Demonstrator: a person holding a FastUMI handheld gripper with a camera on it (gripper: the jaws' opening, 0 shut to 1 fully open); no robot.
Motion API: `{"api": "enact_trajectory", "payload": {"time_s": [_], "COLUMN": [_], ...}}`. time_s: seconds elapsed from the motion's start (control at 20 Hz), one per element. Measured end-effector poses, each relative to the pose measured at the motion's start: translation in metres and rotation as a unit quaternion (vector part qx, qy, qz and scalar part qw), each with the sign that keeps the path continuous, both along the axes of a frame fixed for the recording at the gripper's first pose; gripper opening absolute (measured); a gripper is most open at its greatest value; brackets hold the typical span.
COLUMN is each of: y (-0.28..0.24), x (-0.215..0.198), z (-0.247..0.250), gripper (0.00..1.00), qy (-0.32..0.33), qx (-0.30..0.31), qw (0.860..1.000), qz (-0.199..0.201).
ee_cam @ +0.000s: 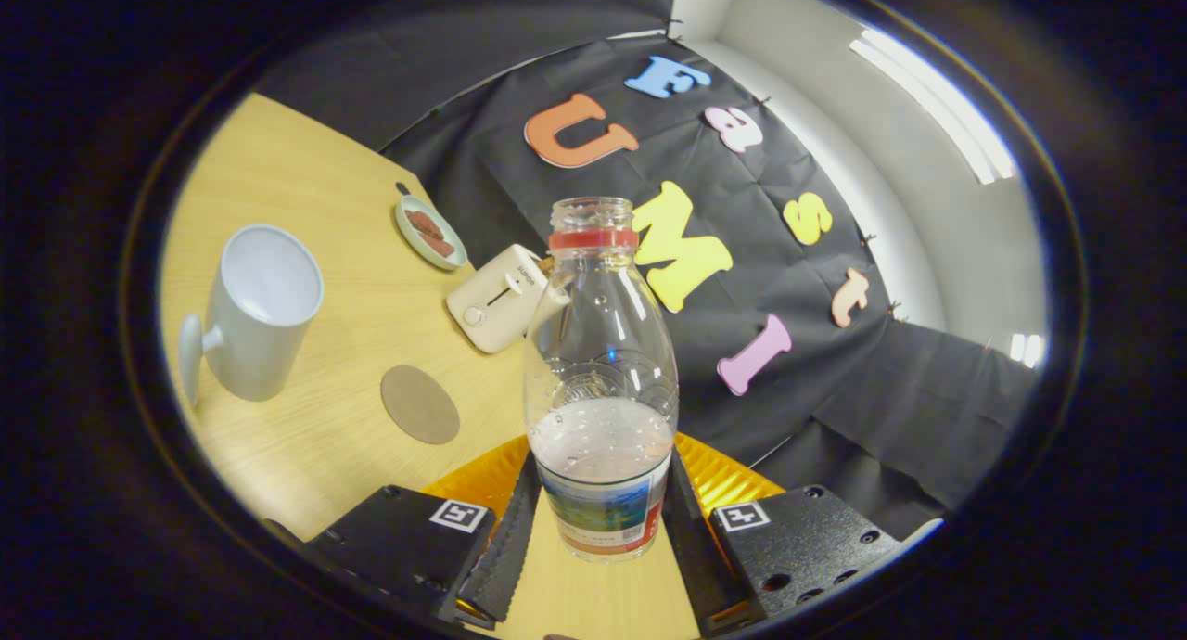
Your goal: Take the bottle from table, then pour the juice into the cup, finally place the bottle on the coaster
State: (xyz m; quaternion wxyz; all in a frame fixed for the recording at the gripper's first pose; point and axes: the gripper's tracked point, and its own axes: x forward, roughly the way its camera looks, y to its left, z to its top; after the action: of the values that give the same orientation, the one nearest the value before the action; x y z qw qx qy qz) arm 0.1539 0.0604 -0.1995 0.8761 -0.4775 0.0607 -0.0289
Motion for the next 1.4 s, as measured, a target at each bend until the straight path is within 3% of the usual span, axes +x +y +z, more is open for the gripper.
{"api": "enact_trajectory", "payload": {"time_s": [0.4,0.9,1.4], "y": [0.019,0.049,0.054], "x": [-0.007,-0.007,-0.009], "z": [0.003,0.016,0.021], "gripper": [0.74,0.74,0.74], "qy": [-0.010,-0.025,-0.020], "qx": [-0.136,-0.274,-0.333], "qw": [0.990,0.959,0.939], "qz": [0.032,0.075,0.088]}}
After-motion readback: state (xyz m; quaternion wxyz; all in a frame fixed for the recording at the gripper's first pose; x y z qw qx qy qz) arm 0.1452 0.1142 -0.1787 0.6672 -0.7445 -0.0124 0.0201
